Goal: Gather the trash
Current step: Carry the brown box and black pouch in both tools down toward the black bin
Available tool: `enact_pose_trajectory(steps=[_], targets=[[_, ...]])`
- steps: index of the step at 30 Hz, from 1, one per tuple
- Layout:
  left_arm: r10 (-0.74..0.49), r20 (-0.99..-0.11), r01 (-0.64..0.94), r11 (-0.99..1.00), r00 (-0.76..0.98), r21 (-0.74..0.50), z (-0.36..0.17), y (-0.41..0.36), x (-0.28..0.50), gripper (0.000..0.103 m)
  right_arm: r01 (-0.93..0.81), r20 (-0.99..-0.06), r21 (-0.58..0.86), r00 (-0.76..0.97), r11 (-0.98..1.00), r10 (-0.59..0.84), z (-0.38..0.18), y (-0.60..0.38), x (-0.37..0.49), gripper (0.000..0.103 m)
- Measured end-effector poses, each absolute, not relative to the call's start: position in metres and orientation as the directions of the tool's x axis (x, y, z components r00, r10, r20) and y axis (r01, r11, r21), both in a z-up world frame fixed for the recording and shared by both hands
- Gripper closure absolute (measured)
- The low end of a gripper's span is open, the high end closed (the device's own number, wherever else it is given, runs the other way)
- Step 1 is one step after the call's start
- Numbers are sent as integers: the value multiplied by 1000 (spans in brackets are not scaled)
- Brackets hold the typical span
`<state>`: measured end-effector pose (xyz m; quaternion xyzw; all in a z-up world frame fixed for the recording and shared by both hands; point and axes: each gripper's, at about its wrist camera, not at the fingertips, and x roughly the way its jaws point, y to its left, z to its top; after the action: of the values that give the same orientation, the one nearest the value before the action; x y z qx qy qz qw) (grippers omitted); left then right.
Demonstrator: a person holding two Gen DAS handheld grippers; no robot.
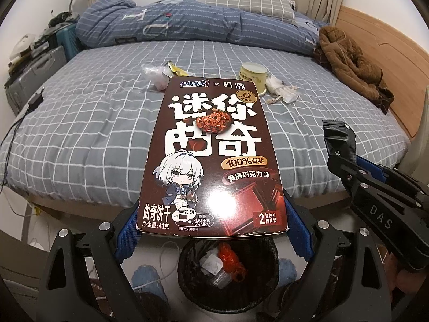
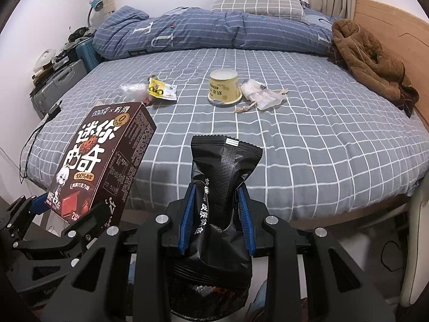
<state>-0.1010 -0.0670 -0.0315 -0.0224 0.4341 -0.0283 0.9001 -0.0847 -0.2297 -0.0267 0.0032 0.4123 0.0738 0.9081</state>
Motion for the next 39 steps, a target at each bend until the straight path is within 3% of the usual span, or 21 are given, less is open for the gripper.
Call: enact_pose_trajectory(steps=[17,39], targets=[[-71,-819,27,997,569,-67,-61,-61,-156,15,-137,-780,70,609,988,140,-61,-226,-132,73],[-64,-897,59,997,438,-43,-146,-77,-171,15,-118,-859,78,495,990,127,-145,-243,-145,73]])
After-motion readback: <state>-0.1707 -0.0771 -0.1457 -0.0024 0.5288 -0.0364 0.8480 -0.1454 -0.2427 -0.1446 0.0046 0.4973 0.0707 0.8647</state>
